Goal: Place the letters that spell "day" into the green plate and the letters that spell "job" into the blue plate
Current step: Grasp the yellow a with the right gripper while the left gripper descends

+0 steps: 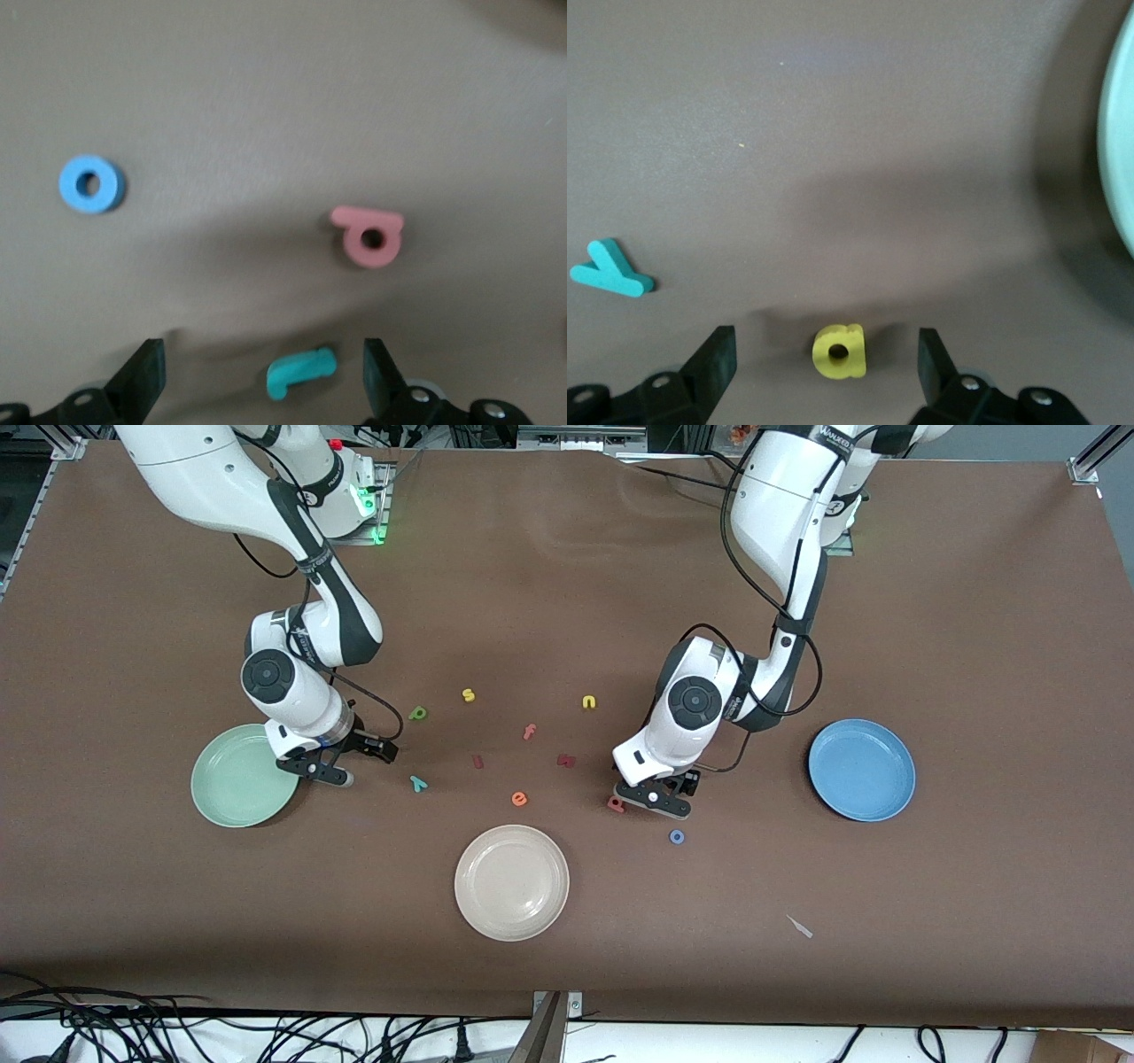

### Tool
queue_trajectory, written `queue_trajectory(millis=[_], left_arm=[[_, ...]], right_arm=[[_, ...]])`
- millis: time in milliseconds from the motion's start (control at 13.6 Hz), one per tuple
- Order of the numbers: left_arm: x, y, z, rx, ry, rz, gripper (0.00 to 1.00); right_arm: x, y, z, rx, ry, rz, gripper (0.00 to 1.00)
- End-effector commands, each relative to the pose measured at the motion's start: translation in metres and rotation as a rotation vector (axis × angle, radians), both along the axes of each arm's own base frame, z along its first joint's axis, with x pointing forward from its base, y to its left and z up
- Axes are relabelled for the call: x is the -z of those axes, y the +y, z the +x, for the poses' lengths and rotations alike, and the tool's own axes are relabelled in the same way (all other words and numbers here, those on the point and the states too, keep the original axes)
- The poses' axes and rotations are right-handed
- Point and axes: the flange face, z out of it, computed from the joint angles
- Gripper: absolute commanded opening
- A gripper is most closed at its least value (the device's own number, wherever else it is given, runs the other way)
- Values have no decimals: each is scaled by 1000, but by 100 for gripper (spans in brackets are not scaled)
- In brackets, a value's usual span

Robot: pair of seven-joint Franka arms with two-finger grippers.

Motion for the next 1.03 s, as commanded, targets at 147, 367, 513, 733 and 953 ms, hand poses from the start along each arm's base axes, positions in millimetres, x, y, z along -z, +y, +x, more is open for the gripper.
queue_trajectory(millis=[147, 367, 513, 733, 953], left_arm=[[-9, -1, -20, 8, 32, -15, 94], [-6, -4, -21, 16, 27, -13, 93], [-3, -5, -20, 18, 28, -11, 90], [3, -7, -14, 44, -9, 3, 89], [8, -8, -13, 46, -30, 0, 83]], right_arm=[[9, 2, 5, 16, 3, 8, 79], [10, 2, 4, 19, 9, 7, 65], [11, 2, 3, 16, 13, 5, 61], [11, 2, 3, 11, 14, 6, 54], [11, 3, 3, 10, 14, 7, 45]])
